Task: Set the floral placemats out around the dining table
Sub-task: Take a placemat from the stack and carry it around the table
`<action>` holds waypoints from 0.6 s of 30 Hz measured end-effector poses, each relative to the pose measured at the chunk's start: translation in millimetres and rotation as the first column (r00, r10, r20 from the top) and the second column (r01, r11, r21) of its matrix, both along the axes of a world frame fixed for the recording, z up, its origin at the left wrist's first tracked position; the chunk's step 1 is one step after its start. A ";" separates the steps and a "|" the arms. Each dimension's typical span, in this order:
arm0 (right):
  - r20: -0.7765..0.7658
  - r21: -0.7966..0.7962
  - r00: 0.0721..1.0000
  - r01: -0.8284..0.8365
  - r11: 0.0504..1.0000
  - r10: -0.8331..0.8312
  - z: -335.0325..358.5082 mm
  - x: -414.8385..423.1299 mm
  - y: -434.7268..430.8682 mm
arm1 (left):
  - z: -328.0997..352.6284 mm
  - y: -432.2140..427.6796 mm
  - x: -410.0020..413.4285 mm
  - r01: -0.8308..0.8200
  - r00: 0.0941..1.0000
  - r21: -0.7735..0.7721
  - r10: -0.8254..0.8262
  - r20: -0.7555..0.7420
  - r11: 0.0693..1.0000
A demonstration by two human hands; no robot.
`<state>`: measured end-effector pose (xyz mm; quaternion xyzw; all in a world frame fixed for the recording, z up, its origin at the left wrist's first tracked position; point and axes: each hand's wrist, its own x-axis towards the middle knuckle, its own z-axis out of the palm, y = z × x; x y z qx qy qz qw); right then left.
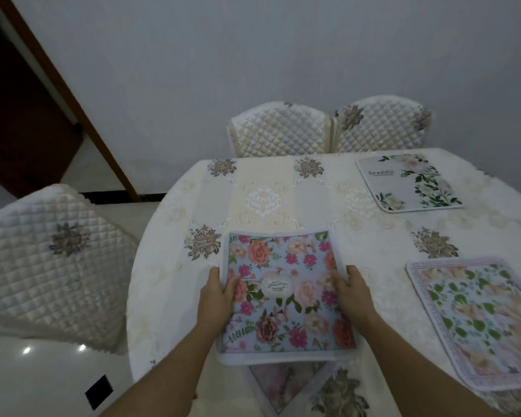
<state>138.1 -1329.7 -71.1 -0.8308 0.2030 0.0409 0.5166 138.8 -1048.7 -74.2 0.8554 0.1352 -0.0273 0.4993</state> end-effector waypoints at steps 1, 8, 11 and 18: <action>0.028 -0.020 1.000 -0.006 1.000 0.007 8.8 6.7 -0.1 | 10.4 -0.3 6.1 0.002 0.999 0.015 -0.002 0.032 1.000; 0.187 -0.104 0.979 -0.059 0.993 0.078 60.8 32.6 7.8 | 56.0 7.6 27.8 -0.037 0.984 -0.018 0.039 0.173 0.999; 0.205 -0.118 0.970 -0.108 0.987 0.131 72.0 37.5 16.4 | 61.4 16.4 24.1 -0.084 0.981 -0.051 0.091 0.173 0.995; 0.235 -0.123 0.921 -0.289 0.949 0.311 69.1 48.6 68.7 | 69.4 64.2 -17.0 -0.273 0.951 -0.022 0.273 0.147 0.962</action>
